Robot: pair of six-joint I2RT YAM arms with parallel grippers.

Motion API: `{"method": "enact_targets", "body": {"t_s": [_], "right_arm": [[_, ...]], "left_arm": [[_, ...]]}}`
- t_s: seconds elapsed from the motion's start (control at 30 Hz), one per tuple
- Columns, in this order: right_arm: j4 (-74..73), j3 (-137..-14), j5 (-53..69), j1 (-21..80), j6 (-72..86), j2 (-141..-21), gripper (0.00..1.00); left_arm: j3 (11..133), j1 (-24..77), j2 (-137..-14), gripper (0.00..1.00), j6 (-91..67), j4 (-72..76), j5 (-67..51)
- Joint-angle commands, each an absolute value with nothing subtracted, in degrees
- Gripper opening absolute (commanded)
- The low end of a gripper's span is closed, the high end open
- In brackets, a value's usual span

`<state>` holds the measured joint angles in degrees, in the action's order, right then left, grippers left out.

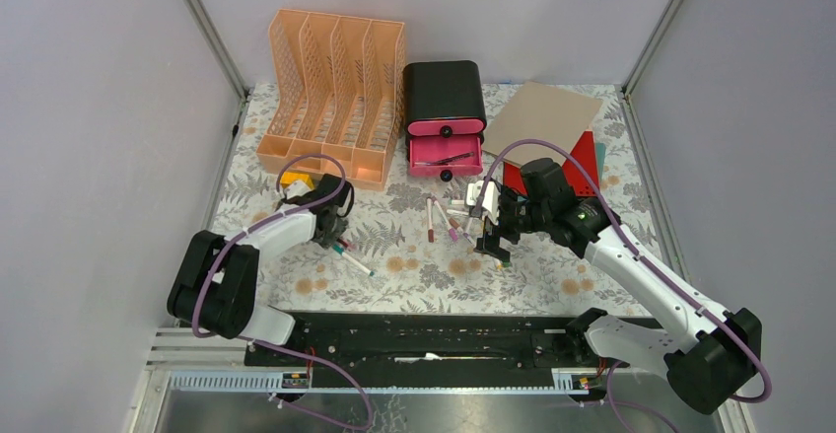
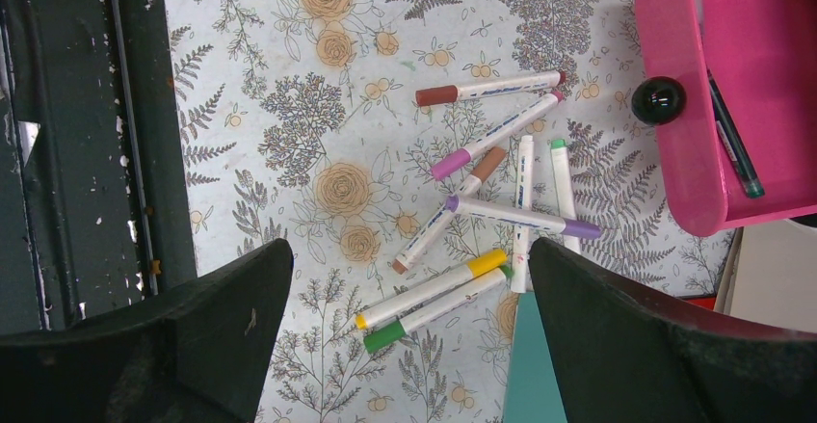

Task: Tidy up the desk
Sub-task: Pick up the stationery from the center of the board.

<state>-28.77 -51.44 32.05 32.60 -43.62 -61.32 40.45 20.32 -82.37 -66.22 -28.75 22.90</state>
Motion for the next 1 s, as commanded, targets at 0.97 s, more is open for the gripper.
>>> {"method": "enact_targets", "body": {"t_s": [0.97], "right_arm": [[-27.20,-51.33,32.00,32.28,-44.20,-60.30,1.00]], "left_arm": [[27.60,20.21,-59.20,0.00,-58.34,-3.53,-3.43]]}}
